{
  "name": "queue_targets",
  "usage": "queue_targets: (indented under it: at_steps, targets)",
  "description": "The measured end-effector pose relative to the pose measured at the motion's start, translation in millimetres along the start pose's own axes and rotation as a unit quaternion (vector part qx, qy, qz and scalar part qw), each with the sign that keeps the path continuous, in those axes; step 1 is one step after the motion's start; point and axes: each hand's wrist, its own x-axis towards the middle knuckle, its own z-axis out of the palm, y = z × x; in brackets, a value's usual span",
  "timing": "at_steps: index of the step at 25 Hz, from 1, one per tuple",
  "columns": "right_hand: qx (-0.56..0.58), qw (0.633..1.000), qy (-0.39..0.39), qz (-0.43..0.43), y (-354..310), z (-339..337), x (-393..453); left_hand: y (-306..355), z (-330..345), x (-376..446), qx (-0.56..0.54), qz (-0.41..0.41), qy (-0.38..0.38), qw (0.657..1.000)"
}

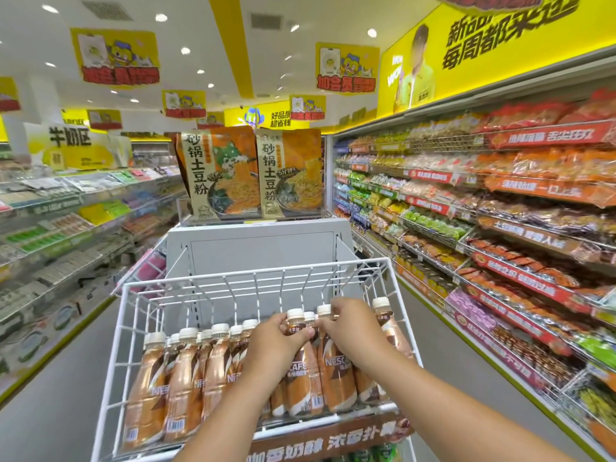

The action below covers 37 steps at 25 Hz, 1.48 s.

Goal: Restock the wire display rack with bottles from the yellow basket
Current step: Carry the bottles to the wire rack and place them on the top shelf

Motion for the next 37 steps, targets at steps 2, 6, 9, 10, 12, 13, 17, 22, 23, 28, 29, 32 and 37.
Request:
queue_targets:
  at_steps: [2, 6, 9, 10, 12, 13, 17, 22, 23, 28, 29, 32, 37]
  targets:
    - [-0.048, 0.999, 0.001, -0.016, 1.5, 4.0, -2.0, -0.2, -3.3, -2.5, 0.018, 0.015, -0.007, 1.000]
    - [-0.075, 0.995, 0.027, -0.063, 1.4, 1.8, -16.5, -3.8, -18.4, -10.1, 0.104, 0.086, -0.005, 0.991]
    - [-0.147, 0.981, 0.051, -0.120, 8.1, -1.5, -32.4, -14.7, -31.9, -12.5, 0.215, 0.222, 0.026, 0.951]
    - [-0.180, 0.974, 0.050, -0.130, 11.5, -0.3, -39.1, -20.3, -35.7, -12.3, 0.247, 0.258, 0.029, 0.934]
    - [-0.231, 0.964, 0.030, -0.128, 19.9, 5.9, -52.4, -33.7, -38.6, -10.9, 0.306, 0.295, 0.025, 0.905]
    - [-0.247, 0.962, 0.016, -0.114, 24.1, 10.4, -59.6, -39.7, -38.3, -12.3, 0.325, 0.306, 0.020, 0.894]
    - [-0.293, 0.953, 0.000, -0.074, 43.7, 22.6, -85.7, -63.3, -24.2, -28.6, 0.328, 0.346, 0.005, 0.879]
    - [-0.298, 0.954, -0.002, -0.024, 59.0, 16.0, -124.4, -66.3, -12.7, -55.6, 0.340, 0.366, -0.006, 0.866]
    - [-0.296, 0.955, 0.001, -0.014, 60.7, 11.2, -133.3, -62.8, -11.0, -62.7, 0.340, 0.373, -0.006, 0.864]
    - [-0.301, 0.953, 0.022, 0.039, 86.2, -22.5, -200.5, -45.3, 22.1, -109.3, 0.318, 0.394, -0.036, 0.861]
    - [-0.305, 0.950, 0.025, 0.052, 97.0, -30.2, -215.6, -39.1, 32.8, -121.1, 0.317, 0.401, -0.047, 0.858]
    - [-0.299, 0.948, 0.058, 0.095, 134.4, -61.6, -271.1, -13.0, 73.5, -169.5, 0.320, 0.434, -0.082, 0.838]
    - [-0.304, 0.934, 0.083, 0.171, 196.1, -129.6, -397.5, 33.1, 146.4, -289.2, 0.297, 0.503, -0.139, 0.800]
